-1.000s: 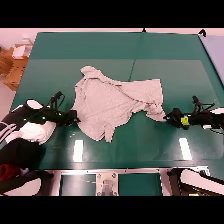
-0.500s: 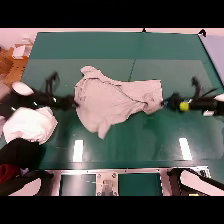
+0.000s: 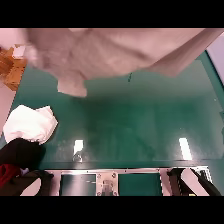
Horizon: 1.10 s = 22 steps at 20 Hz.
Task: Fold the shirts.
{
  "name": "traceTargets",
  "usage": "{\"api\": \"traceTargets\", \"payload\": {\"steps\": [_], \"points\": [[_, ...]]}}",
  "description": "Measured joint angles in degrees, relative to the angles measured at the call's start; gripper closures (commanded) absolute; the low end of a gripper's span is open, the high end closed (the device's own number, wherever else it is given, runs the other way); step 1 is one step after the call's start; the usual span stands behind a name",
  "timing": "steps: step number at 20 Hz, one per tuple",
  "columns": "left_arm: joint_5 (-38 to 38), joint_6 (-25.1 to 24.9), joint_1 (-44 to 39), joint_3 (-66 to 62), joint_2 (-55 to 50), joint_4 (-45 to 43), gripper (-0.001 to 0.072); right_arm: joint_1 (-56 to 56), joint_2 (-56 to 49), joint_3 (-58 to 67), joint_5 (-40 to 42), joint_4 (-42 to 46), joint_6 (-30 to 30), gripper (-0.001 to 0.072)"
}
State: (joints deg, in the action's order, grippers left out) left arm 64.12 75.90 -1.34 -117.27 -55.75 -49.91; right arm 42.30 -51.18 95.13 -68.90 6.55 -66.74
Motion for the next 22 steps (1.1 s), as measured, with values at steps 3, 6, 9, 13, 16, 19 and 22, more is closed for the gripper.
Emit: {"api": "traceTargets", "payload": {"steps": [3,6,9,13,16,19,22], "points": [[0.1,4.0,0.0,-4.8,2.0,-7.7,0.0687,6.2,4.0,3.7,3.8,-0.4,-0.3,0.0698],[2.6,8.5,0.0,-4.5,2.8,-17.7,0.0686,8.8,5.8,4.8,5.7,3.5,-1.8,0.0698],[5.4,11.6,0.0,1.7,3.0,-24.1,0.0687,7.7,6.2,0.5,6.0,8.8,-3.9,0.0698],[3.7,12.6,0.0,17.0,0.1,-26.0,0.0686,-1.5,4.2,-16.6,10.9,14.4,-3.5,0.0698],[-2.8,9.4,0.0,28.0,-7.1,-21.5,0.0686,-11.0,-2.9,-30.0,20.8,16.8,-0.3,0.0698],[-10.7,4.5,0.0,33.1,-19.3,-16.0,0.0686,-16.7,-15.0,-34.9,28.9,17.6,1.5,0.0698],[-16.8,1.0,0.0,32.2,-31.5,-12.5,0.0686,-19.0,-28.4,-32.9,32.7,17.7,2.2,0.0698]]}}
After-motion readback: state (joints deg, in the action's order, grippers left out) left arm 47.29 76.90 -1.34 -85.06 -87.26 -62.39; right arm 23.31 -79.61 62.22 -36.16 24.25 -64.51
